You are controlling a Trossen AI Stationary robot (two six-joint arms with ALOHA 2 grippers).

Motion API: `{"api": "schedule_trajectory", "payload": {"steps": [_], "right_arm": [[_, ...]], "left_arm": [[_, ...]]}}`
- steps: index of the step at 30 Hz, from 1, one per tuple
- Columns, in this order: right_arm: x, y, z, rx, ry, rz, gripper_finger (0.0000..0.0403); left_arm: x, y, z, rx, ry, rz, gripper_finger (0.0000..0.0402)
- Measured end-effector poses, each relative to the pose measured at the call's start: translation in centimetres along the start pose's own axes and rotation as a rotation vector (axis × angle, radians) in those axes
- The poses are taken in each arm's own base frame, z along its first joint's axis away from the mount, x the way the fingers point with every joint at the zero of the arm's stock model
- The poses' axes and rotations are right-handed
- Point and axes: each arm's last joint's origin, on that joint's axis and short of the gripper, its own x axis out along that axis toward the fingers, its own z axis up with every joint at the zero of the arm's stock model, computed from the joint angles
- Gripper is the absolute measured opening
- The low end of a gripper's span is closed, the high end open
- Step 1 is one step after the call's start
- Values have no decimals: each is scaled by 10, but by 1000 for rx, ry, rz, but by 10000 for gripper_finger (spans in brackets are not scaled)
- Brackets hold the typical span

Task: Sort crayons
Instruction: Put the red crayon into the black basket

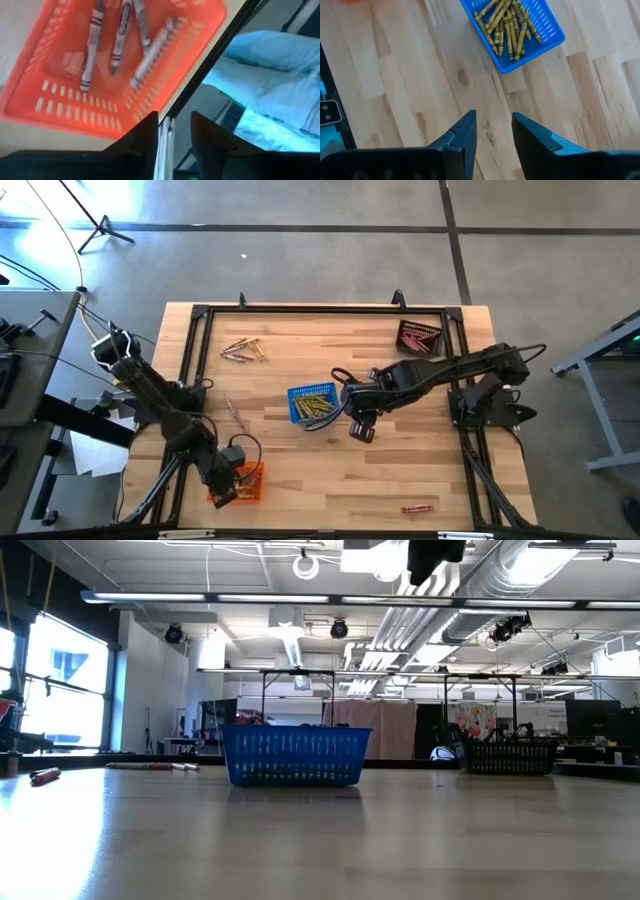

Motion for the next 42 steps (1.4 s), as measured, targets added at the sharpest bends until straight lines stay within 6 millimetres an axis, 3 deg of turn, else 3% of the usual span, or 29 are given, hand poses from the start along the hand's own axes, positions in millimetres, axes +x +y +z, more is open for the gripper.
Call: {"api": "schedule_trajectory", "payload": {"steps": [4,9,14,20,28,34,38,42], "right_arm": [[-1,4,-2,-6,3,7,110],[-1,7,-4,-41,3,10,110],[-1,6,-4,-105,3,10,110],[0,-4,2,-73,1,-5,110],[3,-43,17,-27,-5,-155,110],[5,-81,30,55,-11,-246,110],[5,-102,36,80,-22,-318,110],[4,-121,41,50,-15,-349,110]], "left_arm": [[-5,2,14,-21,-58,-8,106],[-18,11,52,-30,-268,27,95],[-33,39,87,-121,-443,219,85],[-53,82,98,-321,-443,556,82],[-55,119,112,-544,-565,681,83],[-46,137,122,-733,-620,589,83],[-30,124,122,-732,-593,399,83],[-18,110,109,-784,-607,321,83]]}}
